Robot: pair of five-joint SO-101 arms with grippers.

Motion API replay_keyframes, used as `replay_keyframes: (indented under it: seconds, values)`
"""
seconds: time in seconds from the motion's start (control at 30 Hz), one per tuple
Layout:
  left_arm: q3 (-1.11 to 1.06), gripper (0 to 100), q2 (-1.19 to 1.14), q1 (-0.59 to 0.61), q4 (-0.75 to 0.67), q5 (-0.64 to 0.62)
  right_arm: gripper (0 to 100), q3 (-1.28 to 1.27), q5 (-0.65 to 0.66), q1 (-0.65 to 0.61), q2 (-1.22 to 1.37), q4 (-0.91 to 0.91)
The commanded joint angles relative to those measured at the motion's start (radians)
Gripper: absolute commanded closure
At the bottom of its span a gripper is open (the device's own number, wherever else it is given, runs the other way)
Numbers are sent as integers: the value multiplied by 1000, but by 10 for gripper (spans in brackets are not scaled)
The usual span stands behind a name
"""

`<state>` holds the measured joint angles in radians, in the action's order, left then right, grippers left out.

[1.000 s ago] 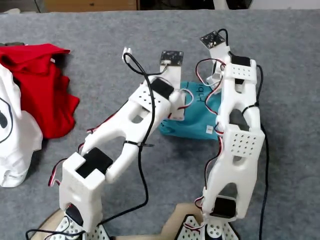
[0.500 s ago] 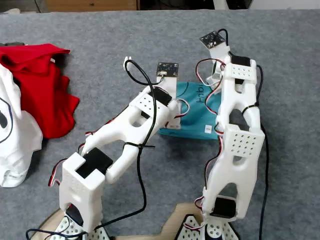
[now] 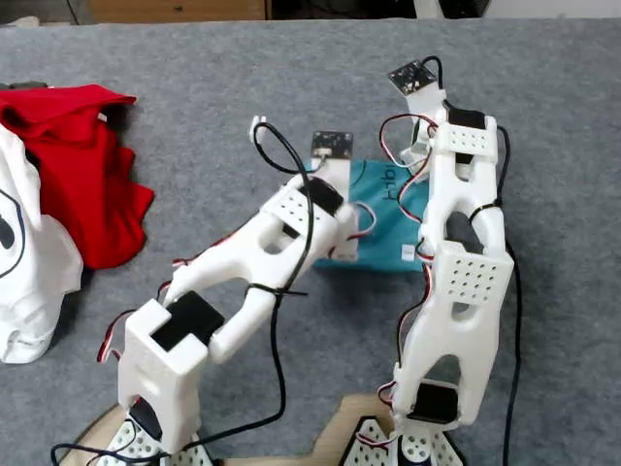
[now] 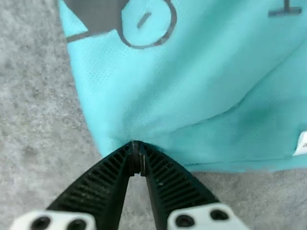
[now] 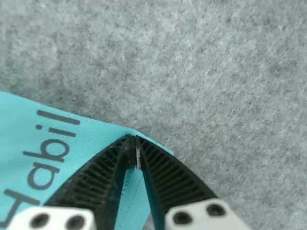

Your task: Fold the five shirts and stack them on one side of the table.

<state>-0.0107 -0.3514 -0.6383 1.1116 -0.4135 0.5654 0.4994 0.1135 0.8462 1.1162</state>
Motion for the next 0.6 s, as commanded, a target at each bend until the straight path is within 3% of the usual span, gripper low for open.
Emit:
replay_keyframes:
  seconds: [0.0, 0.3, 0.57]
  values:
    - [-37, 981, 21, -57, -2, -6, 994, 47, 0, -25, -5, -17]
    - [-132, 981, 41, -92, -63, -6, 994, 47, 12, -25, -5, -15]
    - [-190, 981, 295, -69, 23, 2, 994, 47, 11, -22, -7, -14]
